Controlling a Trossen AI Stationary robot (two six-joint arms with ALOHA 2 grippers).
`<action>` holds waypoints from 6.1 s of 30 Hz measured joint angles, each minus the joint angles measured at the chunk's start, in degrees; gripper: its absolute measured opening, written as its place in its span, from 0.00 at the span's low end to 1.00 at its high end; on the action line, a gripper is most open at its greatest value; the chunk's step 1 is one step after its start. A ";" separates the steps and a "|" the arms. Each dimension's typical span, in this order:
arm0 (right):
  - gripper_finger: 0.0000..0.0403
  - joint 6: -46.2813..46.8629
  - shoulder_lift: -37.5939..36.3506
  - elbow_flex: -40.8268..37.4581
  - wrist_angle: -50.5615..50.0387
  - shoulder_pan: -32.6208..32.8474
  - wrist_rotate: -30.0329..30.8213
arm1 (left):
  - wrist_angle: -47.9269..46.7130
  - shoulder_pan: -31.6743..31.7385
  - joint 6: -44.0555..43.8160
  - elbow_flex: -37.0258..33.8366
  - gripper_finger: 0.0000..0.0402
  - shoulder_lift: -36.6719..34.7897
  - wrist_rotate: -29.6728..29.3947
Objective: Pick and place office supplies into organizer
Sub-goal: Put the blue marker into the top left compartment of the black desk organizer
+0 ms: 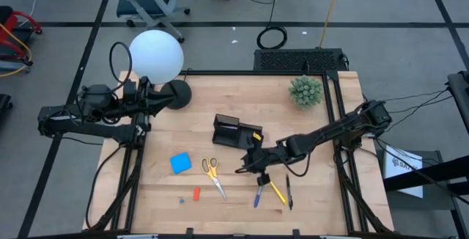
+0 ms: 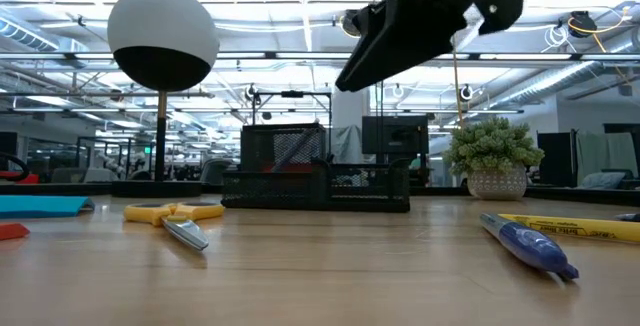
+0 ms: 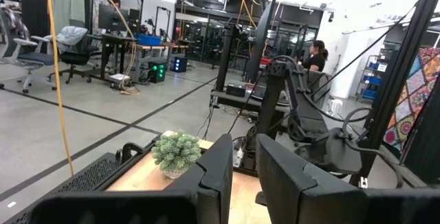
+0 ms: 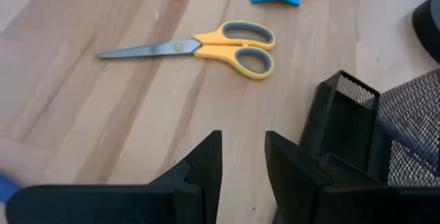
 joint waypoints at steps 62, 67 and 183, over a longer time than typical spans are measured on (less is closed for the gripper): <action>0.26 -18.95 16.68 23.05 -36.15 9.02 -16.37 | 0.00 0.00 -0.02 0.00 0.18 0.00 -0.02; 0.26 -20.88 17.86 23.67 -36.48 9.02 -16.31 | 0.00 0.00 -0.01 0.00 0.18 -0.01 -0.02; 0.08 -13.07 17.20 23.73 10.27 -5.67 16.06 | -0.01 0.00 -0.01 0.00 0.18 0.00 -0.01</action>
